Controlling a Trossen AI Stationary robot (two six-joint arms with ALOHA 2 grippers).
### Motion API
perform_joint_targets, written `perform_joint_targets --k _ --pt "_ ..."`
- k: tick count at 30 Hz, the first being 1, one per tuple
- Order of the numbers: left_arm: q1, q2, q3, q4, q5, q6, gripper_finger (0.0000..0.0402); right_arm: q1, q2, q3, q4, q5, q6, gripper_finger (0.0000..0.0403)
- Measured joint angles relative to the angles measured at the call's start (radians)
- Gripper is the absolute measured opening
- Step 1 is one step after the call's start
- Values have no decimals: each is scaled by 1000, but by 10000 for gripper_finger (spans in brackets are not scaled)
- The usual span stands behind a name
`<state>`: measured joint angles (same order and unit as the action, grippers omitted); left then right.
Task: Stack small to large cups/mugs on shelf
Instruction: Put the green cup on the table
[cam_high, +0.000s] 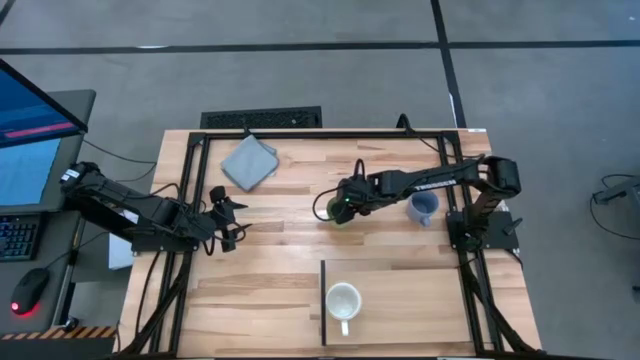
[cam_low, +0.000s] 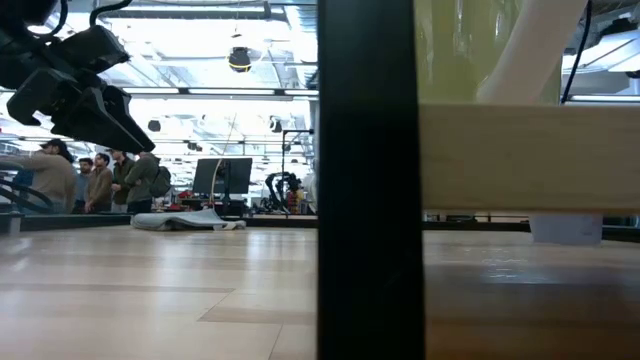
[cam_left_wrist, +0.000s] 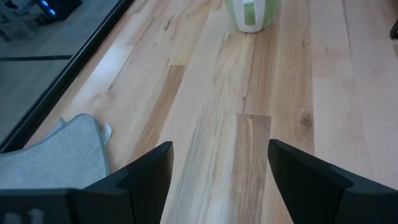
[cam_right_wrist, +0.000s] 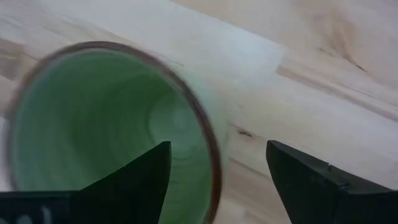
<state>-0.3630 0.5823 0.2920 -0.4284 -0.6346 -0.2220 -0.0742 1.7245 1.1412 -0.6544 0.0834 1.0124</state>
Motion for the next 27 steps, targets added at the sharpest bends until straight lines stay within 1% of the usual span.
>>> perform_joint_targets --k 8,13,17,27 --pt "0 0 0 -9 0 -4 254 0 -11 1 18 0 -18 280" --pt "0 0 0 -9 0 -3 254 0 -11 0 15 -2 4 262" --pt "0 0 0 -9 0 -3 254 0 -11 0 16 -3 17 231" --pt "0 0 0 -12 0 1 254 1 -11 0 16 -7 35 132"
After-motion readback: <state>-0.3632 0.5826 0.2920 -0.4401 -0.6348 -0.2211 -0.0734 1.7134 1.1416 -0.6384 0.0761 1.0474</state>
